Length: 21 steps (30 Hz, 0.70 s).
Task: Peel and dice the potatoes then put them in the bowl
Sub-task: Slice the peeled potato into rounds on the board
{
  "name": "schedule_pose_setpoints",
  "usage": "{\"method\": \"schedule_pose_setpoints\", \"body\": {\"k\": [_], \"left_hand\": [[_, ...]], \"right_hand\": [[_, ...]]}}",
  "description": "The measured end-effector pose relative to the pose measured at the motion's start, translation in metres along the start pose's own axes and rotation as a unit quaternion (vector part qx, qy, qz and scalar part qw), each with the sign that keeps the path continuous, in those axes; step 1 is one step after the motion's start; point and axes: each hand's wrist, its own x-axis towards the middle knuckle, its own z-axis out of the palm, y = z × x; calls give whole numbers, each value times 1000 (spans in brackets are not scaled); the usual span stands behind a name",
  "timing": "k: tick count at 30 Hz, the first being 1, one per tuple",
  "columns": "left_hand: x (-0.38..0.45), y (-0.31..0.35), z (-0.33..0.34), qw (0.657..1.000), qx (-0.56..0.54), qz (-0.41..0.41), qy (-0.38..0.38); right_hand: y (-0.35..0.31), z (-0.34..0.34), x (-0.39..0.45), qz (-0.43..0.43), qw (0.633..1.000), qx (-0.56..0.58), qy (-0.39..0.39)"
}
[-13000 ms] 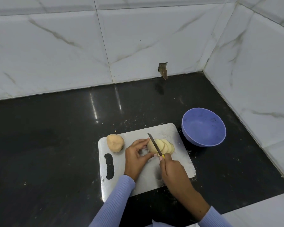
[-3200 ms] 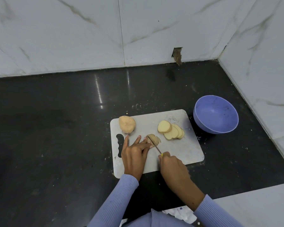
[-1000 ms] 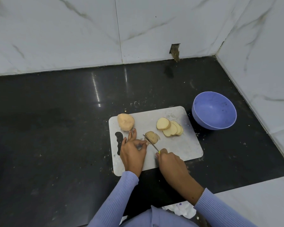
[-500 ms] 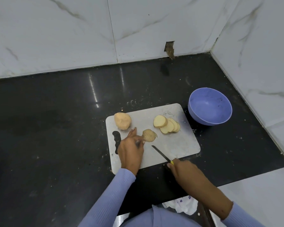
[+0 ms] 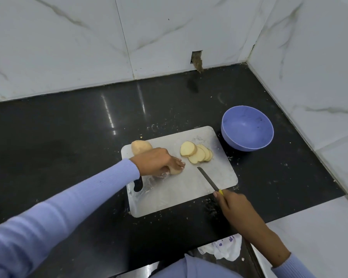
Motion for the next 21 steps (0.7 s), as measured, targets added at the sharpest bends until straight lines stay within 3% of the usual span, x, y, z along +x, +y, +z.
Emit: {"method": "schedule_pose_setpoints", "body": {"k": [7, 13, 16, 21], "left_hand": [[-12, 3, 20, 970, -137, -135, 149], [-11, 54, 60, 878, -160, -286, 348], [-3, 66, 74, 848, -174, -306, 397], [-1, 68, 88, 836, -159, -304, 428]], "right_hand": [[-11, -4, 6, 2, 1000, 6, -15], [-39, -1, 19, -44, 999, 15, -8], [-51, 6, 28, -54, 998, 16, -13], [-64, 17, 41, -59, 998, 5, -22]]}}
